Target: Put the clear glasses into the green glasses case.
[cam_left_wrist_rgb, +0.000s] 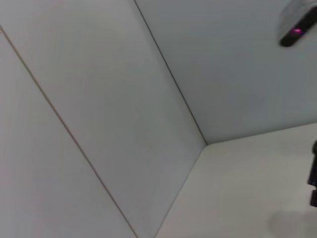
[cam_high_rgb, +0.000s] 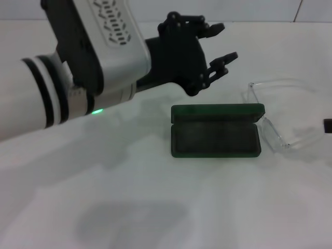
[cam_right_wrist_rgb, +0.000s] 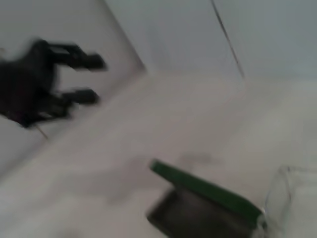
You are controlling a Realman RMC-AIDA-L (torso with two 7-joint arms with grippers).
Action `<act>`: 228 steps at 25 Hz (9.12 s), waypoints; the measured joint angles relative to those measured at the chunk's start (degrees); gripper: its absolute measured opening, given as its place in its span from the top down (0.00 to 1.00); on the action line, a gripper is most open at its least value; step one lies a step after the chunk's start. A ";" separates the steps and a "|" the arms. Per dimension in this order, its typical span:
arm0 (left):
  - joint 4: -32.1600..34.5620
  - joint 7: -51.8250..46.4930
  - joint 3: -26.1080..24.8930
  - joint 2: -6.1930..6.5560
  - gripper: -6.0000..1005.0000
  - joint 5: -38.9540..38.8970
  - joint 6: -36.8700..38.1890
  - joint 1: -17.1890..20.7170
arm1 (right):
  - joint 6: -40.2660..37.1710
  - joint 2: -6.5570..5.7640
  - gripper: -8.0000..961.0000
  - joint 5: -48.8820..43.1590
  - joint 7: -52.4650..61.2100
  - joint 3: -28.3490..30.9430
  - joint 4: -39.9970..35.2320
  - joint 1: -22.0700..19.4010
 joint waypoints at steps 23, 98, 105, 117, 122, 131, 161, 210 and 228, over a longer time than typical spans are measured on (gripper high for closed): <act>-2.84 1.35 0.14 -0.02 0.58 -1.37 -0.39 0.35 | 6.40 0.86 0.28 -29.76 18.62 -16.52 3.59 23.26; -7.51 4.06 0.62 -0.05 0.58 -3.83 -0.49 -0.80 | 24.32 1.18 0.65 -31.73 19.81 -28.74 14.37 23.77; -7.75 4.61 0.79 -0.05 0.58 -3.94 -0.54 -0.83 | 26.41 1.14 0.72 -31.91 19.69 -30.49 15.11 23.13; -8.68 6.00 0.74 -0.05 0.59 -6.02 -0.57 -0.60 | 27.41 1.00 0.86 -31.52 16.54 -31.21 14.64 22.14; -9.21 8.22 0.31 -0.04 0.59 -8.56 -0.58 -0.24 | 26.42 0.78 0.87 -31.58 15.80 -30.09 9.88 19.89; -9.22 8.57 -0.82 0.04 0.59 -11.12 -0.17 0.11 | 15.04 0.65 0.88 -25.40 12.02 -19.02 -12.17 12.37; -32.25 16.85 -24.88 0.35 0.80 -54.08 45.95 -7.84 | -4.05 1.31 0.88 29.09 -39.68 -22.98 -1.20 0.41; -38.95 15.54 -22.18 0.20 0.94 -49.76 49.59 -13.32 | -3.20 1.39 0.88 31.54 -41.25 -25.48 4.19 4.28; -39.16 15.54 -22.43 0.08 0.94 -48.48 49.61 -13.37 | -3.09 1.41 0.89 32.50 -41.86 -25.53 4.19 4.23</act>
